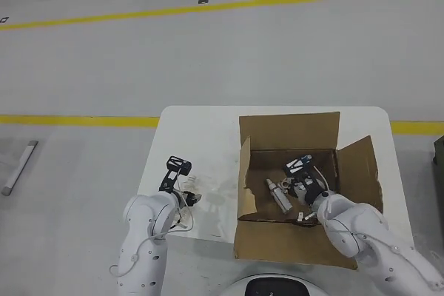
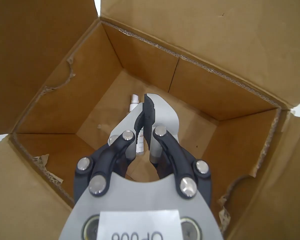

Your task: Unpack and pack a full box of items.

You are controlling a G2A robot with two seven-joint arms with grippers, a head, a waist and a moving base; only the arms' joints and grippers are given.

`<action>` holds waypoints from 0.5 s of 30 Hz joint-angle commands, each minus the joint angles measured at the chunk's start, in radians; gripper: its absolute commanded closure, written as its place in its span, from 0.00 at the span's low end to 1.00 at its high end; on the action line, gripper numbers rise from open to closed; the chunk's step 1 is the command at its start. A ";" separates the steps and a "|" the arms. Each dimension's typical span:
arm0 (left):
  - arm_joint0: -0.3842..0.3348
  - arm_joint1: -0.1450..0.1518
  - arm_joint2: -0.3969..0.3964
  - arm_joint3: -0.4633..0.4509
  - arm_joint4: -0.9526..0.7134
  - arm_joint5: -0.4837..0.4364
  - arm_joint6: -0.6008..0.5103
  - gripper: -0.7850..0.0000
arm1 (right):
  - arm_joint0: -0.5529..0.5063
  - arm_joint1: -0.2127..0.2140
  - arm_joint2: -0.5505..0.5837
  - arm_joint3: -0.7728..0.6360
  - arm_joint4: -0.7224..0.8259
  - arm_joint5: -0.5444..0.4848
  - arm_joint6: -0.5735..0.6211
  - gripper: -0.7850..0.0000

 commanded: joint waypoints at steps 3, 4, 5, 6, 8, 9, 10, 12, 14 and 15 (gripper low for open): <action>0.000 0.000 0.000 0.000 0.000 0.000 0.000 0.00 | 0.112 -0.025 -0.077 0.062 0.005 0.049 0.167 1.00; 0.000 0.000 0.000 0.000 0.000 0.000 0.000 0.00 | 0.140 -0.032 -0.093 0.083 0.011 0.062 0.198 1.00; 0.000 0.000 0.000 0.000 0.000 0.000 0.000 0.00 | 0.171 -0.039 -0.114 0.106 -0.003 0.070 0.235 1.00; 0.000 0.000 0.000 0.000 0.000 0.000 0.000 0.00 | 0.197 -0.046 -0.133 0.123 -0.007 0.080 0.261 1.00; 0.000 0.000 0.000 0.000 0.000 0.000 0.000 0.00 | 0.246 -0.060 -0.163 0.171 0.006 0.095 0.331 1.00; 0.000 0.000 0.000 0.000 0.000 0.000 0.000 0.00 | 0.268 -0.068 -0.174 0.195 0.021 0.100 0.360 1.00; 0.000 0.000 0.000 0.000 0.000 0.000 0.000 0.00 | 0.293 -0.075 -0.186 0.219 0.032 0.106 0.396 1.00; 0.000 0.000 0.000 0.000 0.000 0.000 0.000 0.00 | 0.331 -0.088 -0.209 0.246 0.048 0.114 0.428 1.00; 0.000 0.000 0.000 0.000 0.000 0.000 0.000 0.00 | 0.354 -0.096 -0.229 0.266 0.040 0.109 0.446 1.00; 0.000 0.000 0.000 0.000 0.000 0.000 0.000 0.00 | 0.354 -0.096 -0.229 0.266 0.040 0.109 0.446 1.00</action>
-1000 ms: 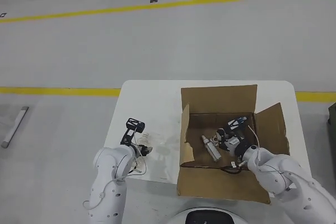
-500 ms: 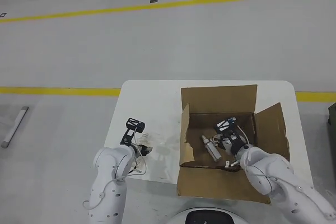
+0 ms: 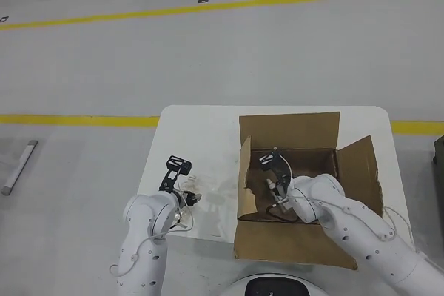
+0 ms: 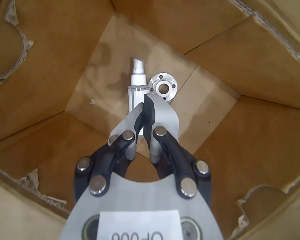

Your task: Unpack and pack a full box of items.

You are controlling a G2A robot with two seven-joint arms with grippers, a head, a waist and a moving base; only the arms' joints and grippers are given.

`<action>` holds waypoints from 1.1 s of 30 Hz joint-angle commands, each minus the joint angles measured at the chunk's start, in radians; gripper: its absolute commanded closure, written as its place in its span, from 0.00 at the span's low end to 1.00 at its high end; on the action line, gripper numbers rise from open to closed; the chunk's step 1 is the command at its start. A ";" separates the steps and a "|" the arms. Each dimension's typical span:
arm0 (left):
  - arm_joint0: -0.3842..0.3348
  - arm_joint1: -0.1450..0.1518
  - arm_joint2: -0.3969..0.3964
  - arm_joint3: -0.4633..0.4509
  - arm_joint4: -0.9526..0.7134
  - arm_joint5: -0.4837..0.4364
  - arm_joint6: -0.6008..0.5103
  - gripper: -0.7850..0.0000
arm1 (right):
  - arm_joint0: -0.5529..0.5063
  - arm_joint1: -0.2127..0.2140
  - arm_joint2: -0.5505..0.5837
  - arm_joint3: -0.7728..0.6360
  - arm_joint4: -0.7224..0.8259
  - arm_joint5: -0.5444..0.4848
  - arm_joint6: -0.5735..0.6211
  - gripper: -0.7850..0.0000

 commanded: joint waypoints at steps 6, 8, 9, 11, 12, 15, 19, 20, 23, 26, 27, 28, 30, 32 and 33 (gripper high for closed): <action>0.000 0.000 0.000 0.000 0.000 0.000 0.000 0.00 | 0.000 0.000 0.000 0.001 -0.001 -0.001 0.000 1.00; 0.000 0.000 0.000 0.000 0.000 0.000 0.000 0.00 | 0.000 0.000 0.000 0.001 -0.001 -0.001 0.000 1.00; 0.000 0.000 0.000 0.000 0.000 0.000 0.000 0.00 | 0.000 0.000 0.000 0.001 -0.001 -0.001 0.000 1.00; 0.000 0.000 0.000 0.000 0.000 0.000 0.000 0.00 | 0.000 0.000 0.000 0.001 -0.001 -0.001 0.000 1.00; 0.000 0.000 0.000 0.000 0.000 0.000 0.000 0.00 | 0.000 0.000 0.000 0.001 -0.001 -0.001 0.000 1.00; 0.000 0.000 0.000 0.000 0.000 0.000 0.000 0.00 | -0.009 0.000 0.002 0.010 -0.005 -0.002 -0.016 1.00; 0.000 0.000 0.000 0.000 0.000 0.000 0.000 0.00 | -0.021 -0.005 0.010 0.050 -0.007 0.014 -0.022 1.00; 0.000 0.000 0.000 0.000 0.000 0.000 0.000 0.00 | -0.023 -0.007 0.009 0.061 -0.004 0.024 -0.019 0.96; 0.000 0.000 0.000 0.000 0.000 0.000 0.000 0.00 | -0.020 -0.015 -0.002 0.088 0.002 0.023 -0.009 0.68; 0.000 0.000 0.000 0.000 0.000 0.000 0.000 0.00 | -0.007 -0.026 -0.025 0.121 -0.006 0.013 -0.005 0.63; 0.000 0.000 0.000 0.000 0.000 0.000 0.000 0.00 | 0.000 -0.030 -0.033 0.133 -0.009 0.010 -0.002 0.62; 0.000 0.000 0.000 0.000 0.000 0.000 0.000 0.00 | 0.007 -0.034 -0.042 0.143 -0.013 0.009 -0.003 0.62; 0.000 0.000 0.000 0.000 0.000 0.000 0.000 0.00 | 0.018 -0.043 -0.056 0.162 -0.016 0.008 -0.003 0.60; 0.000 0.000 0.000 0.000 0.000 0.000 0.000 0.00 | 0.025 -0.050 -0.062 0.178 -0.010 0.007 -0.007 0.57; 0.000 0.000 0.000 0.000 0.000 0.000 0.000 0.00 | 0.027 -0.053 -0.064 0.188 -0.008 0.007 -0.011 0.57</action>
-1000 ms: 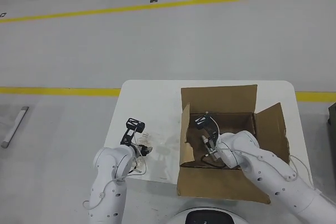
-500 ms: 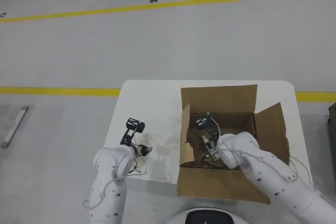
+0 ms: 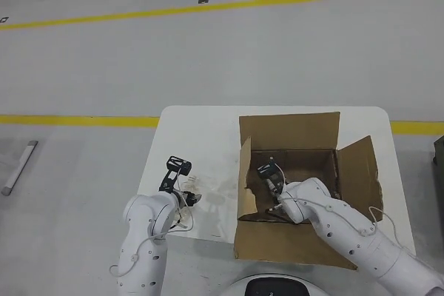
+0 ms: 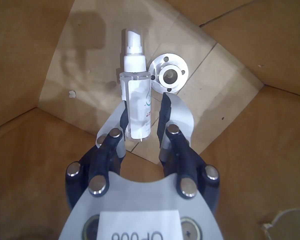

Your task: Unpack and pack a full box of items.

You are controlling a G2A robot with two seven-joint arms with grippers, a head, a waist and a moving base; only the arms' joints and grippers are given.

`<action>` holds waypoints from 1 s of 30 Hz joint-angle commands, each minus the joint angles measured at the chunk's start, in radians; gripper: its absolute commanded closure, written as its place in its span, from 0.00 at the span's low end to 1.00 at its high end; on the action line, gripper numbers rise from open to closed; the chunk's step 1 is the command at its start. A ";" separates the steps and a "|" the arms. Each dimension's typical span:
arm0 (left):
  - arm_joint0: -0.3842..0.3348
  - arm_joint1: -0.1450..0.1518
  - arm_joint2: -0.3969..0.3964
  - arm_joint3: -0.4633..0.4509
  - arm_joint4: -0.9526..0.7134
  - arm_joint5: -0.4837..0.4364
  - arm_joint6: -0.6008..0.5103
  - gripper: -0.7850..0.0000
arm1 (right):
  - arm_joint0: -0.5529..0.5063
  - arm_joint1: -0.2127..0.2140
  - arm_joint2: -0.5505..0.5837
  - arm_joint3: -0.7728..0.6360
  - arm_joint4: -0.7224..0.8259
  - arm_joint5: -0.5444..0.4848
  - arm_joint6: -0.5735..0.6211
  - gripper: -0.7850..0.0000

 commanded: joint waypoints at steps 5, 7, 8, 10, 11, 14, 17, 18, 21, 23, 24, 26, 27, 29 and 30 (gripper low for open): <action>0.000 0.000 0.000 0.000 0.000 0.000 0.000 0.00 | 0.014 -0.016 -0.006 0.052 0.007 -0.006 -0.010 0.54; 0.000 0.000 0.000 0.000 0.000 0.000 0.000 0.00 | 0.020 -0.020 -0.006 0.066 0.008 -0.009 -0.011 0.54; 0.000 0.000 0.000 0.000 0.000 0.000 0.000 0.00 | 0.022 -0.023 -0.005 0.072 0.010 -0.009 -0.013 0.53; 0.000 0.000 0.000 0.000 0.000 0.000 0.000 0.00 | 0.025 -0.028 -0.006 0.085 0.013 -0.008 -0.016 0.52; 0.000 0.000 0.000 0.000 0.000 0.000 0.000 0.00 | 0.026 -0.030 -0.007 0.092 0.015 -0.009 -0.018 0.51; 0.000 0.000 0.000 0.000 0.000 0.000 0.000 0.00 | 0.028 -0.040 -0.016 0.115 0.020 -0.008 -0.026 0.50; 0.000 0.000 0.000 0.000 0.000 0.000 0.000 0.00 | 0.032 -0.049 -0.025 0.136 0.023 -0.009 -0.029 0.50; 0.000 0.000 0.000 0.000 0.000 0.000 0.000 0.00 | 0.034 -0.052 -0.027 0.143 0.024 -0.009 -0.030 0.50; 0.000 0.000 0.000 0.000 0.000 0.000 0.000 0.00 | 0.039 -0.061 -0.030 0.169 0.030 -0.010 -0.035 0.49; 0.000 0.000 0.000 0.000 0.000 0.000 0.000 0.00 | 0.043 -0.066 -0.031 0.182 0.035 -0.012 -0.040 0.51; 0.000 0.000 0.000 0.000 0.000 0.000 0.000 0.00 | 0.045 -0.069 -0.032 0.189 0.036 -0.013 -0.041 0.51; 0.000 0.000 0.000 0.000 0.000 0.000 0.000 0.00 | 0.048 -0.074 -0.034 0.199 0.039 -0.013 -0.043 0.51; 0.000 0.000 0.000 0.000 0.000 0.000 0.000 0.00 | 0.048 -0.076 -0.035 0.204 0.040 -0.014 -0.045 0.51; 0.000 0.000 0.000 0.000 0.000 0.000 0.000 0.00 | 0.051 -0.081 -0.036 0.216 0.040 -0.016 -0.047 0.51; 0.000 0.000 0.000 0.000 0.000 0.000 0.000 0.00 | 0.052 -0.083 -0.037 0.220 0.041 -0.016 -0.048 0.51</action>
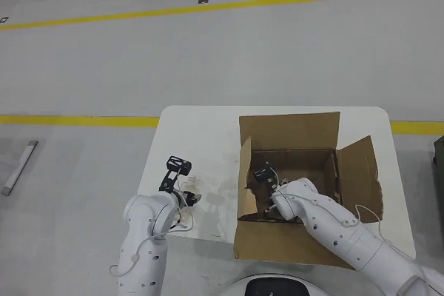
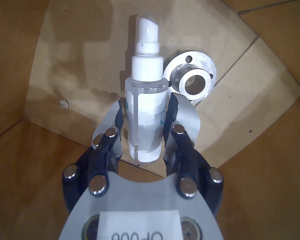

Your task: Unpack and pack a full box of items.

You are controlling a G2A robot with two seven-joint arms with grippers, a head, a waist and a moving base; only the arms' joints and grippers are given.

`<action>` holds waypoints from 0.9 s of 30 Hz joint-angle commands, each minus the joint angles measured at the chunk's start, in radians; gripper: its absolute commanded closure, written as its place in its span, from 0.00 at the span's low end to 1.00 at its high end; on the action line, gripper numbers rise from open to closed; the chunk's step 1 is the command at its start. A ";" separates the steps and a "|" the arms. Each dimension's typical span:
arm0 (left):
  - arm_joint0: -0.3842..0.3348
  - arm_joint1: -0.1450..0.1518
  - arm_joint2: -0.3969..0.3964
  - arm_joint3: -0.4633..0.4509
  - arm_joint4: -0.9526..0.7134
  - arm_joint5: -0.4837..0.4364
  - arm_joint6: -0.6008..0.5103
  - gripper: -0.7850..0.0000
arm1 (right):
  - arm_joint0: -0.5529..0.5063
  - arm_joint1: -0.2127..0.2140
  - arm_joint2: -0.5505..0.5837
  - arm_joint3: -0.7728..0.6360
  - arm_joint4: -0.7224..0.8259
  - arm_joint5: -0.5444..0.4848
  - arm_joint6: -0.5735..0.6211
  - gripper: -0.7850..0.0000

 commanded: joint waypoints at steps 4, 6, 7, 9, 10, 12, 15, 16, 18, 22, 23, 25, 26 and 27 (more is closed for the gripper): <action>0.000 0.000 0.000 0.000 0.000 0.000 0.000 0.00 | 0.005 -0.010 -0.001 0.019 0.000 -0.001 -0.003 0.55; 0.000 0.000 0.000 0.000 0.000 0.000 0.000 0.00 | 0.007 -0.014 -0.001 0.025 0.001 -0.001 -0.003 0.66; 0.000 0.000 0.000 0.000 0.000 0.000 0.000 0.00 | 0.007 -0.015 0.000 0.026 0.001 -0.001 -0.005 0.79; 0.000 0.000 0.000 0.000 0.000 0.000 0.000 0.00 | 0.006 -0.018 0.003 0.022 -0.003 0.003 -0.006 1.00; 0.000 0.000 0.000 0.000 0.000 0.000 0.000 0.00 | 0.004 -0.019 0.008 0.016 -0.001 0.004 -0.009 1.00; 0.000 0.000 0.000 0.000 0.000 0.000 0.000 0.00 | -0.003 -0.018 0.022 -0.006 0.002 0.003 -0.016 1.00; 0.000 0.000 0.000 0.000 0.000 0.000 0.000 0.00 | -0.023 -0.009 0.049 -0.064 -0.031 0.015 -0.021 1.00; 0.000 0.000 0.000 0.000 0.000 0.000 0.000 0.00 | -0.037 -0.005 0.063 -0.101 -0.035 0.016 -0.026 1.00; 0.000 0.000 0.000 0.000 0.000 0.000 0.000 0.00 | -0.073 0.008 0.102 -0.183 -0.047 0.009 -0.033 1.00; 0.000 0.000 0.000 0.000 0.000 0.000 0.000 0.00 | -0.210 0.048 0.213 -0.438 -0.143 -0.013 -0.112 1.00; 0.000 0.000 0.000 0.000 0.000 0.000 0.000 0.00 | -0.238 0.055 0.234 -0.479 -0.156 -0.015 -0.114 1.00; 0.000 0.000 0.000 0.000 0.000 0.000 0.000 0.00 | -0.318 0.072 0.299 -0.598 -0.185 -0.028 -0.125 1.00; 0.000 0.000 0.000 0.000 0.000 0.000 0.000 0.00 | -0.357 0.079 0.332 -0.653 -0.187 -0.038 -0.131 1.00; 0.000 0.000 0.000 0.000 0.000 0.000 0.000 0.00 | -0.394 0.086 0.364 -0.702 -0.186 -0.049 -0.139 1.00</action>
